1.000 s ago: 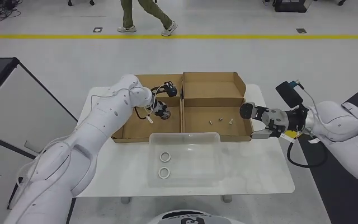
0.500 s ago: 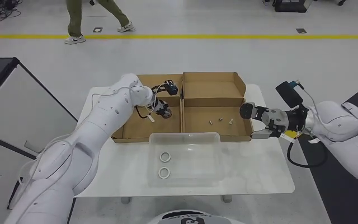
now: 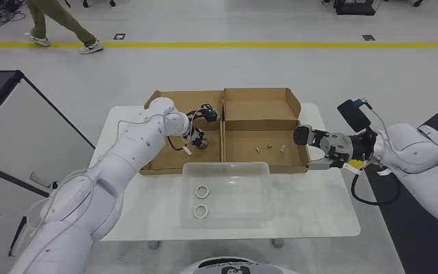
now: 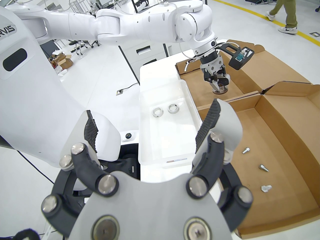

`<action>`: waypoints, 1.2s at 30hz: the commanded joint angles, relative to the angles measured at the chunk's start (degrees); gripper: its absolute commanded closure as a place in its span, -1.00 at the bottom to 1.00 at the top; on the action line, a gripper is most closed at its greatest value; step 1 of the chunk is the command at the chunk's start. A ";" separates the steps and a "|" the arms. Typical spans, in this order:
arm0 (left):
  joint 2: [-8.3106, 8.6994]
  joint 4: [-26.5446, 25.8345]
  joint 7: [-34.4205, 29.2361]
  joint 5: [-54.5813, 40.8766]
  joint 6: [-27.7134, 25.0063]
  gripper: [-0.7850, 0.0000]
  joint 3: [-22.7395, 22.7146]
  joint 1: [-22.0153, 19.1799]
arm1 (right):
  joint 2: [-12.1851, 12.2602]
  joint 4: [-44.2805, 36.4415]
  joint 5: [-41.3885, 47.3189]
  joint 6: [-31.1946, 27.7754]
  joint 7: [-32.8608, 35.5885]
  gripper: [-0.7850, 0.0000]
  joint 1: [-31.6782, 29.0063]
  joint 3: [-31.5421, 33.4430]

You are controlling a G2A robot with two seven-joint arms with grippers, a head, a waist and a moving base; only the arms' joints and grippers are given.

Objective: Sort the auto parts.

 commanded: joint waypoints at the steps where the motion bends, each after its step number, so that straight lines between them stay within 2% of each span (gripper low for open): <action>1: -0.50 0.51 0.00 0.81 0.99 1.00 0.67 -0.01 | -0.04 0.02 -0.06 0.00 0.00 -1.00 -0.02 0.02; 7: -1.81 2.76 0.70 1.62 1.84 1.00 1.78 -0.29 | -0.04 0.02 -0.06 0.00 0.00 -1.00 -0.02 0.02; 8: -2.00 3.10 0.71 1.65 1.85 0.41 1.90 -0.33 | -0.04 0.02 -0.06 0.00 0.00 -1.00 -0.02 0.02; 9: -2.16 3.47 0.82 1.62 1.80 -0.08 1.94 -0.41 | -0.04 0.02 -0.06 0.00 0.00 -1.00 -0.02 0.02; 11: -2.42 4.19 0.90 1.69 1.62 -0.82 2.03 -0.56 | -0.04 0.02 -0.06 0.00 0.00 -1.00 -0.02 0.02; 12: -2.52 4.56 0.92 1.60 1.51 -1.00 2.00 -0.63 | -0.04 0.02 -0.06 0.00 0.00 -1.00 -0.02 0.02; 21: -2.16 5.11 2.39 2.09 1.19 -1.00 0.55 -1.05 | -0.04 0.02 -0.06 0.00 0.00 -1.00 -0.02 0.02; 24: -1.36 3.59 2.29 1.82 0.99 -1.00 -0.83 -0.97 | -0.04 0.02 -0.06 0.00 0.00 -1.00 -0.02 0.02; 27: 0.31 0.32 1.55 1.52 0.79 -1.00 -3.39 -0.71 | -0.04 0.02 -0.06 0.00 0.00 -1.00 -0.02 0.02; 31: 3.85 -8.53 -1.78 2.17 -0.36 -1.00 -8.14 1.92 | -0.04 0.02 -0.06 0.00 0.00 -1.00 -0.02 0.02; 36: 9.64 -26.99 -8.36 2.15 -3.34 -1.00 -17.57 10.79 | -0.04 0.02 -0.06 0.00 0.00 -1.00 -0.02 0.02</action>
